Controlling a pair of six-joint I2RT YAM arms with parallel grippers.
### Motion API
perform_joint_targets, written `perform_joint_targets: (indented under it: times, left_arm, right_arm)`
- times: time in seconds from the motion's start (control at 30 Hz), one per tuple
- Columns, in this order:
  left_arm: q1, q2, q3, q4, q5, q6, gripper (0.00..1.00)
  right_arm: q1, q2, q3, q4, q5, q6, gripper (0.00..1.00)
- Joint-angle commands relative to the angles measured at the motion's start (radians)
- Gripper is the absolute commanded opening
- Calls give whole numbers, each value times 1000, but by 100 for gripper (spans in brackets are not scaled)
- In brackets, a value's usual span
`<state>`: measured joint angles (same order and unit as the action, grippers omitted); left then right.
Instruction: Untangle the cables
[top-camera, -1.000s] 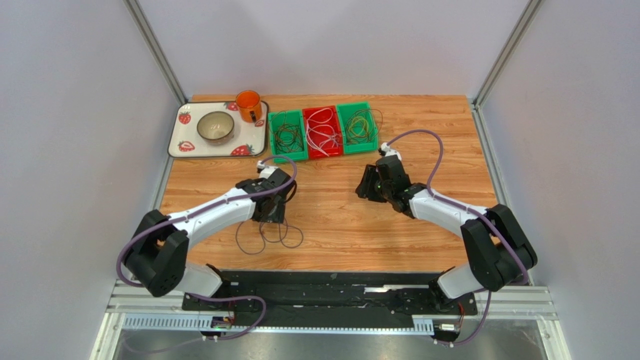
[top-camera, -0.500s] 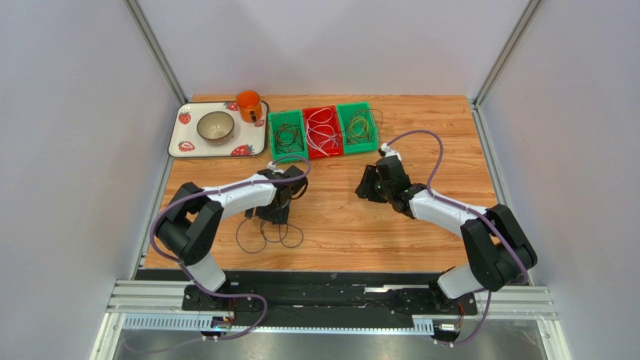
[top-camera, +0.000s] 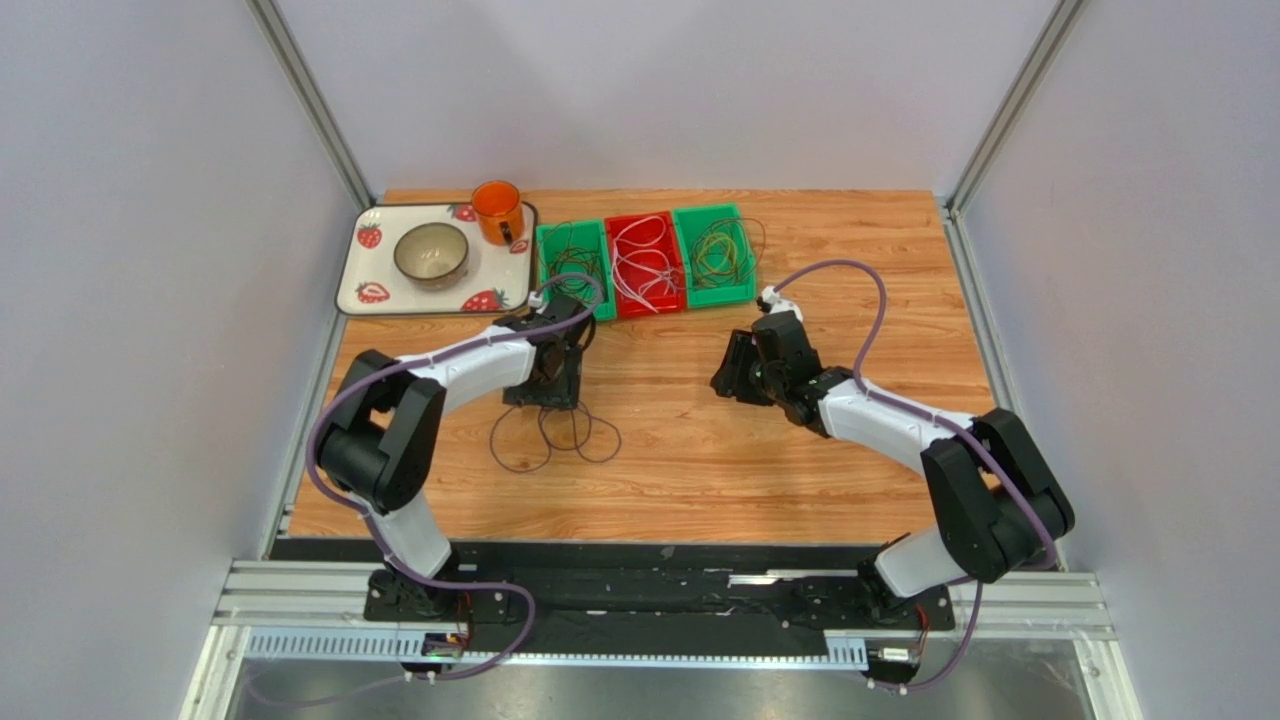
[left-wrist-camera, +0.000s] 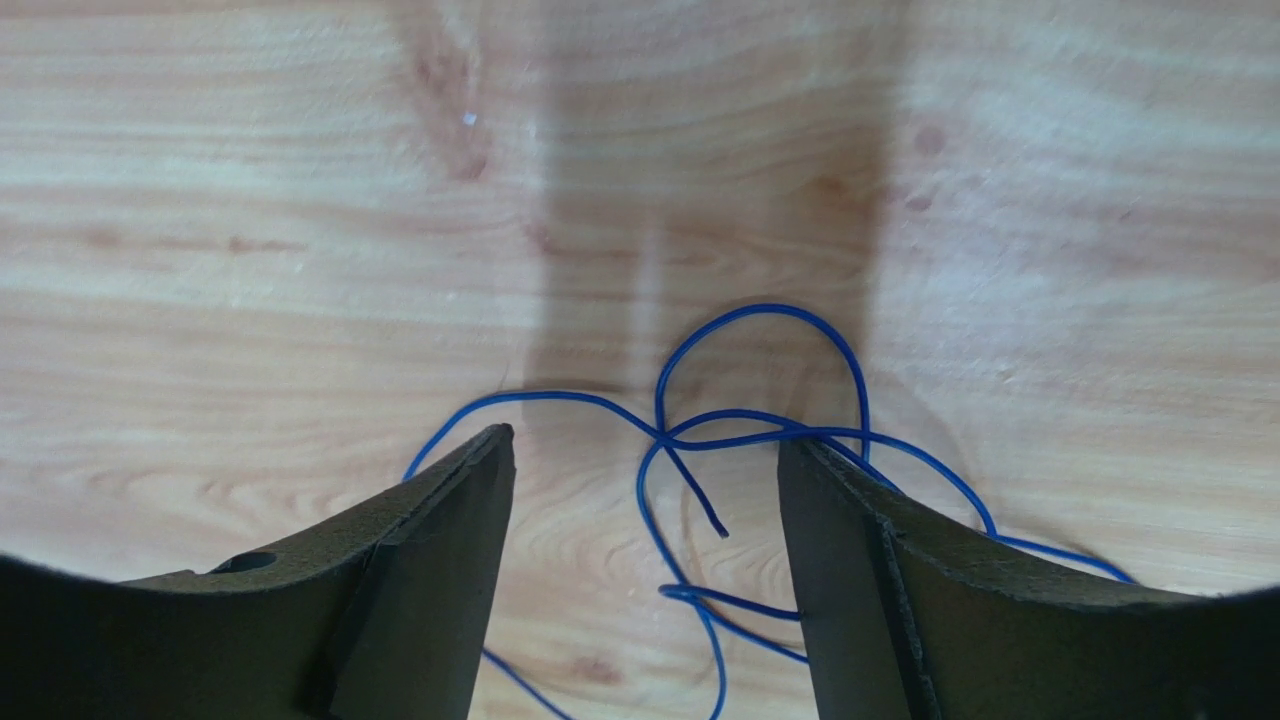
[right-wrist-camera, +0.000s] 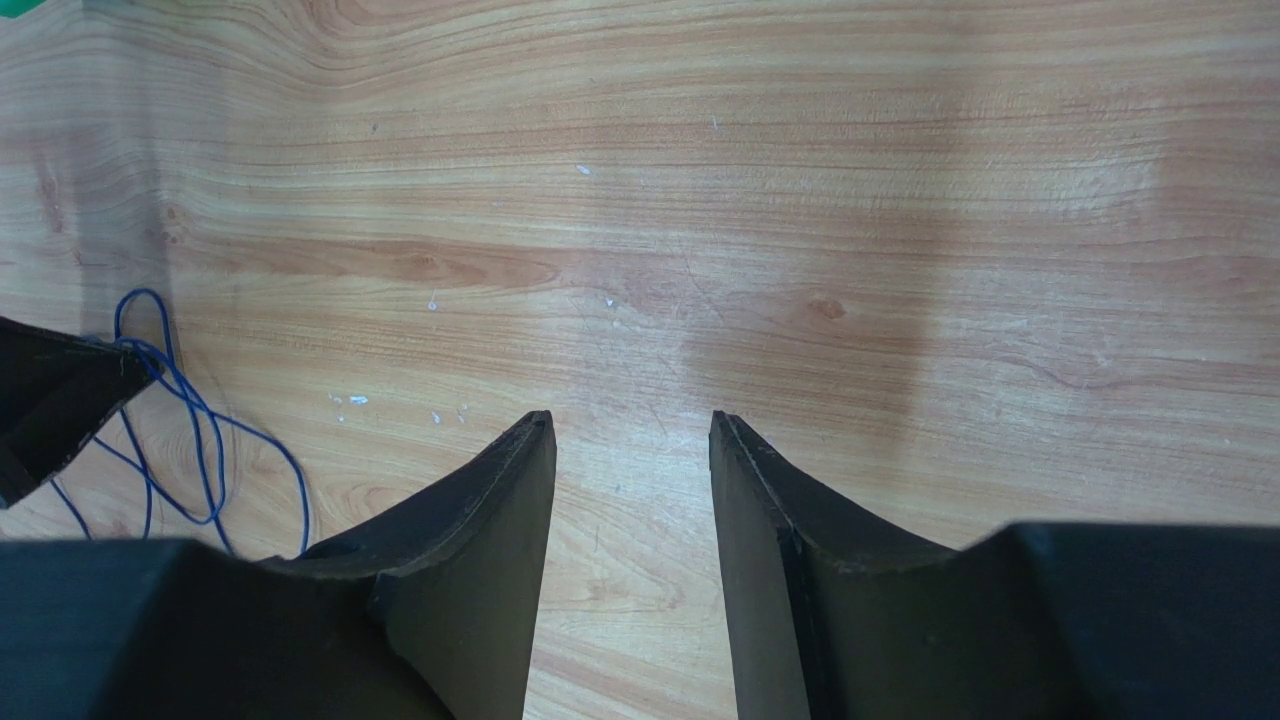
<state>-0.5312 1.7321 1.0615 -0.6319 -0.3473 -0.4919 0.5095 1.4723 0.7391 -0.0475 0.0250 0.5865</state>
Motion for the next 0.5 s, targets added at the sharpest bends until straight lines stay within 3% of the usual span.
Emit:
perform_joint_targets:
  times: [0.0,0.13,0.2,0.3,0.47]
  left_arm:
    - [57,-57,-69,194,167,23,72]
    - [102,-63,-66,216,214,39,74]
    - [126,-68,-57,248,304,38,77]
    - [131,-59,-48,261,304,35,80]
    - [122,-51,-44,229,259,12,69]
  right_arm:
    - [3,14,5,38,3,-11,47]
    - [3,19,8,38,1,-11,46]
    - [3,20,8,40,1,-13,47]
    - [3,26,14,38,1,-13,47]
    - [3,39,25,35,-4,-16,47]
